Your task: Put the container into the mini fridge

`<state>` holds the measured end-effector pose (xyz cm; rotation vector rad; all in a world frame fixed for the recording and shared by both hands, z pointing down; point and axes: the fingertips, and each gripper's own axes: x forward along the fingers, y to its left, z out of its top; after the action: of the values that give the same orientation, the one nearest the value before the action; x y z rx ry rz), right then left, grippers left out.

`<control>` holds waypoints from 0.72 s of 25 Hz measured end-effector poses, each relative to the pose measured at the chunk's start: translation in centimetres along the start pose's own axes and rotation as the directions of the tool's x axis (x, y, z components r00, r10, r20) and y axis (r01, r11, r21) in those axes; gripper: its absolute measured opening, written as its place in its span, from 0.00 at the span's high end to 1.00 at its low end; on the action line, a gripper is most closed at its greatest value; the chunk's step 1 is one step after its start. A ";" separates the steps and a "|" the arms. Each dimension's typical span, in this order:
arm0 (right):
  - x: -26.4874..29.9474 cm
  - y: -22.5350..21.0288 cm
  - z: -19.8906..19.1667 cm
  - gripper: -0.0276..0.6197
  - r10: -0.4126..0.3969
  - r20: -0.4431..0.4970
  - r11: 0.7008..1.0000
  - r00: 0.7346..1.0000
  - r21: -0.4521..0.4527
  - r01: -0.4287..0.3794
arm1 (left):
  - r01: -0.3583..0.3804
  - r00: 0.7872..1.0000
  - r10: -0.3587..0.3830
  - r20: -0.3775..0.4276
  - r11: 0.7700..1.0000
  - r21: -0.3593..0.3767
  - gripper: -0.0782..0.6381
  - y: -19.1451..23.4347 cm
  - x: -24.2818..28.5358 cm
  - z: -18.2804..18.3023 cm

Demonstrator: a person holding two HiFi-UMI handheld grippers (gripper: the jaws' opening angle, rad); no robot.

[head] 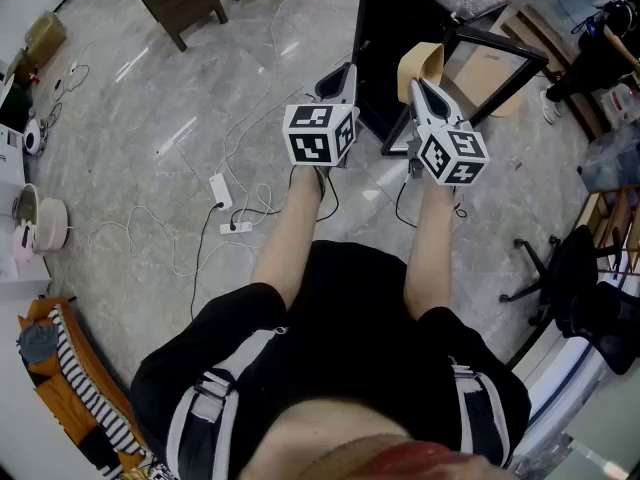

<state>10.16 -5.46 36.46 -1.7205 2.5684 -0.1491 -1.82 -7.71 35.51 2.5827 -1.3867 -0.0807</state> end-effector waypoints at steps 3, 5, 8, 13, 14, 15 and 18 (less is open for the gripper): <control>0.5 0.3 0.1 0.93 -0.003 -0.001 1.000 1.000 -0.004 0.003 | 0.017 1.000 -0.017 0.004 0.999 -0.043 0.88 0.3 -0.3 0.2; 0.8 0.5 0.2 0.93 -0.005 0.002 1.000 1.000 -0.008 0.005 | 0.021 1.000 -0.020 0.013 0.998 -0.051 0.88 0.5 -0.5 0.4; 1.1 1.1 0.1 0.93 -0.004 -0.003 1.000 1.000 -0.015 0.004 | 0.014 1.000 -0.013 0.012 0.998 -0.065 0.88 1.2 -0.7 0.1; 1.9 1.8 -0.1 0.93 0.000 0.009 1.000 1.000 0.007 0.000 | 0.002 1.000 -0.001 0.001 0.998 -0.070 0.88 2.3 -1.4 -0.5; 2.2 2.1 0.0 0.93 0.000 0.018 1.000 1.000 0.019 0.000 | 0.000 1.000 0.001 0.004 0.997 -0.071 0.88 2.7 -1.6 -0.4; 2.5 2.4 -0.1 0.93 -0.002 0.023 1.000 1.000 0.028 0.001 | -0.002 1.000 0.002 0.007 0.997 -0.071 0.88 3.1 -1.8 -0.3; 3.3 3.2 -0.6 0.93 -0.009 0.016 0.999 1.000 0.033 0.009 | -0.004 1.000 0.005 0.004 0.998 -0.068 0.88 4.3 -2.4 -0.3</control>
<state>5.94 -7.31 36.78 -1.7150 2.5324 -0.1755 -6.60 -8.02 36.60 2.5251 -1.3665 -0.1302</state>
